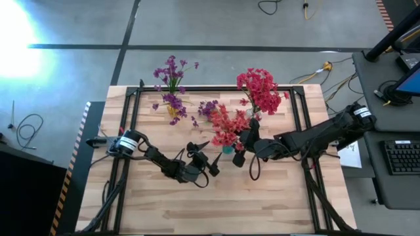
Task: Sort flowers into vase by color
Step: Put the orange flowers into the blue vase
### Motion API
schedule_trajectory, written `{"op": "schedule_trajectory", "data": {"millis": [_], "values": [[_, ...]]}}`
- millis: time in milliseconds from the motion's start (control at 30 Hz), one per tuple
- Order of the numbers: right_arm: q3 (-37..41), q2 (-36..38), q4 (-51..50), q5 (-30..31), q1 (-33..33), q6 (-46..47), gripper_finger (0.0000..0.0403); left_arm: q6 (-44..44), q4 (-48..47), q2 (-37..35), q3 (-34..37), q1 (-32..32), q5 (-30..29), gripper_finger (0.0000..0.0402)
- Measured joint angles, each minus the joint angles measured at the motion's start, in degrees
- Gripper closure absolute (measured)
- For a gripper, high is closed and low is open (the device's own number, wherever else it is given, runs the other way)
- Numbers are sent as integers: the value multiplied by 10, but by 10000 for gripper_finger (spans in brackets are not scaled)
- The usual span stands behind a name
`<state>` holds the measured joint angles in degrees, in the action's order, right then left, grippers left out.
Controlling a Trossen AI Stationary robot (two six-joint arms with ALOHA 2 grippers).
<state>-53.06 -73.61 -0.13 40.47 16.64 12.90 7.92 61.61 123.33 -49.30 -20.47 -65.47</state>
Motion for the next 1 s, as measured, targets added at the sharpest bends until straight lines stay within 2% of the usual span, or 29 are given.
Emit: {"op": "schedule_trajectory", "data": {"millis": [333, 467, 767, 1000], "values": [[0, 8, 4, 1, 6, 6, 246, 0, 0, 0, 0, 0, 0, 47], [0, 10, 4, 1, 6, 6, 275, 0, 0, 0, 0, 0, 0, 47], [0, 10, 4, 2, 6, 6, 367, 1, 0, 0, 0, 0, 0, 47], [0, 10, 4, 2, 6, 6, 379, 1, 0, 0, 0, 0, 0, 47]]}}
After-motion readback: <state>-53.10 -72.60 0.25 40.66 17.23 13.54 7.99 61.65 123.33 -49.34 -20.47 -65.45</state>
